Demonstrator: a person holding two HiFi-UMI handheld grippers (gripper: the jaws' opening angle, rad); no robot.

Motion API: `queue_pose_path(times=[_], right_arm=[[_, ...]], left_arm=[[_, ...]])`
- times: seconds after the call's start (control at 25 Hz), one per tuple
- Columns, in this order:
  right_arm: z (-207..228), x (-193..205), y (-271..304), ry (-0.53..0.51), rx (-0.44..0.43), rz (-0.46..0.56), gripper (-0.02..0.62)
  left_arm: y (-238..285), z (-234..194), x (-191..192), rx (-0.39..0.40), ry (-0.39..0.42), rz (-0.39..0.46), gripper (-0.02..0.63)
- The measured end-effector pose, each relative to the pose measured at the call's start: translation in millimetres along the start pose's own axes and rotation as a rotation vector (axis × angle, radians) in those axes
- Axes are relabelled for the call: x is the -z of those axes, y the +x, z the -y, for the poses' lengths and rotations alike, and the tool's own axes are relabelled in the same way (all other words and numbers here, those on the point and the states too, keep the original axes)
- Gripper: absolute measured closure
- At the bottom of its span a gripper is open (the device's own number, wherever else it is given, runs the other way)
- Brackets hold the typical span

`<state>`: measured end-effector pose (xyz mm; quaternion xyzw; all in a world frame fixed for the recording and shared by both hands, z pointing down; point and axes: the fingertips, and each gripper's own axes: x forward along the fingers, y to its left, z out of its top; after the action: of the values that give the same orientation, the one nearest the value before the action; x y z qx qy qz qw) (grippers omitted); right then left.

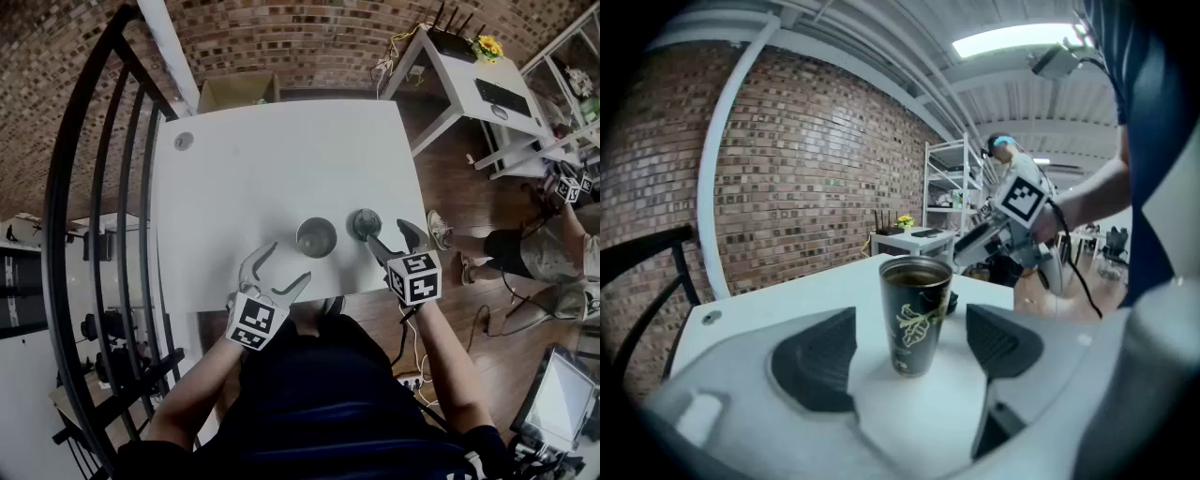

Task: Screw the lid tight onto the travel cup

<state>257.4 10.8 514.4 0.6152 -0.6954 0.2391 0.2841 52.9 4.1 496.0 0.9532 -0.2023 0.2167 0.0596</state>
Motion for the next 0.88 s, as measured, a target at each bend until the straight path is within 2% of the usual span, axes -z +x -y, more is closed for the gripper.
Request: queue_pose_path(times=[0.12, 0.2, 0.36, 0.56, 0.76, 0.88], right_arm=[[7, 17, 36, -0.082, -0.057, -0.122, 0.252], [8, 27, 54, -0.121, -0.103, -0.211, 0.246], [10, 35, 78, -0.134, -0.166, -0.314, 0.239], [15, 63, 97, -0.148, -0.180, -0.405, 0.235], [25, 78, 103, -0.161, -0.149, -0.485, 0.230], [29, 84, 108, -0.170, -0.169, -0.526, 0.233]], left_arm=[[16, -2, 9, 0.001, 0.013, -0.050, 0.235], [21, -3, 11, -0.010, -0.016, -0.062, 0.235], [26, -1, 9, -0.048, -0.048, -0.066, 0.236], [29, 6, 10, -0.068, -0.083, -0.051, 0.236], [23, 11, 10, -0.083, -0.110, -0.033, 0.236], [17, 11, 14, -0.109, -0.127, -0.036, 0.238]])
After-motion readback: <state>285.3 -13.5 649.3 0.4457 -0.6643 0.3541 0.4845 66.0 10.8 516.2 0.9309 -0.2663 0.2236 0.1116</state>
